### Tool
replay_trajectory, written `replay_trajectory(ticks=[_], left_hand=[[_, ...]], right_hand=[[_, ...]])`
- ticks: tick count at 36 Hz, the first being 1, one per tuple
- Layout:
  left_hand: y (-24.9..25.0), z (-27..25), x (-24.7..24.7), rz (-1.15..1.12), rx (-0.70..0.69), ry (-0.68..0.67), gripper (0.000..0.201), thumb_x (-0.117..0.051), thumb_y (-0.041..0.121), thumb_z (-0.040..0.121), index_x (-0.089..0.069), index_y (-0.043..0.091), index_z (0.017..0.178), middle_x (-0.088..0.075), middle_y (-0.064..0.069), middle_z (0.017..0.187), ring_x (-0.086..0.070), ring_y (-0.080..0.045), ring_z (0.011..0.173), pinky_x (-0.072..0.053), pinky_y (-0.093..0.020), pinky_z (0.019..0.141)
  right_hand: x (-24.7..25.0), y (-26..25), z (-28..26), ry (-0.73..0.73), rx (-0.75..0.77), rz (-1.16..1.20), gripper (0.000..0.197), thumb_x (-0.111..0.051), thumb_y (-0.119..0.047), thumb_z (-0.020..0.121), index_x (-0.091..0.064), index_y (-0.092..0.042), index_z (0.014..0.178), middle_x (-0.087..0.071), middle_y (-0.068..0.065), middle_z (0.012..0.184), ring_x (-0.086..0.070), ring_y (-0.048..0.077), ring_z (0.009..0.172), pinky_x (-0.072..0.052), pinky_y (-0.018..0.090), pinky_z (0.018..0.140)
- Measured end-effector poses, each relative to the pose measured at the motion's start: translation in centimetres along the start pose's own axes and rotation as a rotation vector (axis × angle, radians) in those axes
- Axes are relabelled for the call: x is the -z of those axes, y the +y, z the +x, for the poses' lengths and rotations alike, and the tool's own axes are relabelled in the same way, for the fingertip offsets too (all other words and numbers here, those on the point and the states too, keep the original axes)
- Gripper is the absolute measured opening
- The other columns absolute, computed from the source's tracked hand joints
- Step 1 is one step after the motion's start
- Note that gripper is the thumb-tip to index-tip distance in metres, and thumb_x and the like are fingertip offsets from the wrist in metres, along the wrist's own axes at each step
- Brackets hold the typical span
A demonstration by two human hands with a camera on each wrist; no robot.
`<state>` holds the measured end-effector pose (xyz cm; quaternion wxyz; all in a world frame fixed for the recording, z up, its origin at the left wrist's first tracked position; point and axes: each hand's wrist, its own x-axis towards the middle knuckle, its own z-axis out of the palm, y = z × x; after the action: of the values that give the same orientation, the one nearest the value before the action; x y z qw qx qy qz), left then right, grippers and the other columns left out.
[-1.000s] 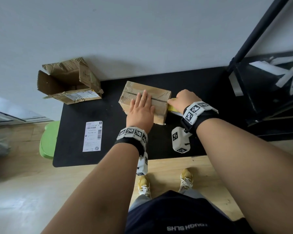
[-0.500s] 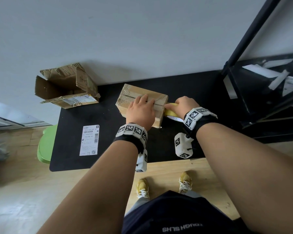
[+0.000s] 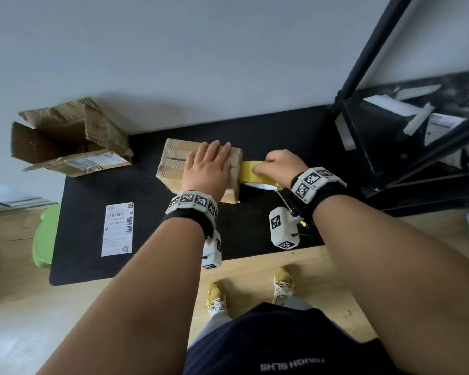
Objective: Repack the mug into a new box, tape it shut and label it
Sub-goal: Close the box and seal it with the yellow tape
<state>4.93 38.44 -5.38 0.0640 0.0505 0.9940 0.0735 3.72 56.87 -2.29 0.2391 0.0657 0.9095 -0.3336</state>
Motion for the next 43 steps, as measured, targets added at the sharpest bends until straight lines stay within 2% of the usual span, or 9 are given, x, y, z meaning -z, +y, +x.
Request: replay_trajectory(ticks=[3, 11, 15, 21, 25, 28, 34, 40, 43], left_hand=[[0.0, -0.9, -0.4, 0.017, 0.063, 0.079, 0.05, -0.015, 0.045, 0.102, -0.018, 0.037, 0.151, -0.021, 0.009, 0.157, -0.012, -0.016, 0.145, -0.012, -0.037, 0.117], [0.4, -2.2, -1.0, 0.004, 0.228, 0.14, 0.051, -0.016, 0.047, 0.101, -0.022, 0.032, 0.149, -0.031, 0.006, 0.15, -0.022, -0.022, 0.139, -0.018, -0.046, 0.11], [0.7, -2.4, -1.0, -0.011, 0.267, 0.144, 0.051, -0.018, 0.046, 0.101, -0.023, 0.031, 0.149, -0.031, 0.005, 0.149, -0.022, -0.023, 0.138, -0.017, -0.046, 0.109], [0.9, -2.1, -0.9, -0.001, 0.278, 0.139, 0.051, -0.022, 0.044, 0.1, -0.027, 0.028, 0.148, -0.034, 0.002, 0.147, -0.023, -0.025, 0.138, -0.019, -0.046, 0.11], [1.6, -1.3, -0.9, -0.042, 0.275, 0.192, 0.049, -0.03, 0.039, 0.098, -0.038, 0.017, 0.141, -0.043, -0.004, 0.139, -0.029, -0.025, 0.135, -0.016, -0.044, 0.115], [2.4, -0.4, -0.7, -0.134, 0.304, 0.169, 0.055, -0.034, 0.049, 0.097, -0.04, 0.011, 0.136, -0.043, -0.006, 0.14, -0.027, -0.023, 0.139, -0.006, -0.043, 0.12], [3.0, 0.6, -0.7, -0.133, 0.366, 0.128, 0.059, -0.045, 0.05, 0.086, -0.04, 0.012, 0.131, -0.045, -0.003, 0.129, -0.033, -0.024, 0.132, -0.004, -0.045, 0.12], [3.3, 1.3, -0.6, -0.062, 0.395, 0.072, 0.058, -0.042, 0.047, 0.084, -0.041, 0.014, 0.132, -0.044, -0.004, 0.129, -0.032, -0.025, 0.13, -0.005, -0.047, 0.118], [3.4, 1.3, -0.7, -0.051, 0.401, 0.083, 0.057, -0.044, 0.047, 0.084, -0.042, 0.014, 0.129, -0.045, -0.004, 0.128, -0.033, -0.026, 0.128, -0.006, -0.047, 0.118]], right_hand=[[0.2, -1.1, 0.5, 0.007, 0.05, -0.079, 0.022, -0.063, -0.032, 0.08, -0.064, -0.011, 0.085, -0.063, 0.004, 0.084, -0.06, 0.024, 0.082, -0.043, 0.031, 0.066], [-0.4, -2.6, 2.6, -0.059, 0.103, -0.304, 0.006, -0.057, -0.029, 0.081, -0.056, -0.026, 0.087, -0.061, 0.005, 0.099, -0.06, 0.024, 0.083, -0.046, 0.031, 0.066], [-1.7, -2.3, 3.4, -0.039, 0.098, -0.364, 0.021, -0.054, -0.029, 0.085, -0.059, -0.029, 0.106, -0.054, 0.008, 0.109, -0.057, 0.03, 0.091, -0.048, 0.035, 0.075], [-1.9, -2.9, 4.3, 0.001, 0.245, -0.428, 0.023, -0.054, -0.025, 0.091, -0.065, -0.026, 0.111, -0.056, 0.009, 0.115, -0.049, 0.029, 0.109, -0.046, 0.038, 0.084], [-1.3, -2.9, 4.7, 0.02, 0.268, -0.413, 0.026, -0.059, -0.024, 0.09, -0.065, -0.029, 0.115, -0.049, 0.008, 0.124, -0.046, 0.031, 0.117, -0.046, 0.04, 0.09], [-0.7, -2.4, 4.9, 0.042, 0.231, -0.344, 0.04, -0.069, -0.035, 0.085, -0.061, -0.026, 0.124, -0.046, 0.009, 0.13, -0.048, 0.031, 0.119, -0.047, 0.04, 0.093], [0.2, -0.7, 4.9, 0.047, 0.189, -0.223, 0.059, -0.07, -0.042, 0.083, -0.052, -0.021, 0.136, -0.045, 0.009, 0.137, -0.053, 0.028, 0.119, -0.047, 0.037, 0.096], [0.8, 0.8, 4.3, 0.129, 0.145, -0.126, 0.049, -0.058, -0.034, 0.092, -0.05, -0.017, 0.136, -0.052, 0.008, 0.134, -0.056, 0.025, 0.115, -0.046, 0.032, 0.089], [0.9, 2.2, 3.9, 0.193, 0.072, -0.104, 0.038, -0.054, -0.028, 0.094, -0.051, -0.011, 0.128, -0.058, 0.008, 0.123, -0.059, 0.026, 0.107, -0.047, 0.033, 0.083]])
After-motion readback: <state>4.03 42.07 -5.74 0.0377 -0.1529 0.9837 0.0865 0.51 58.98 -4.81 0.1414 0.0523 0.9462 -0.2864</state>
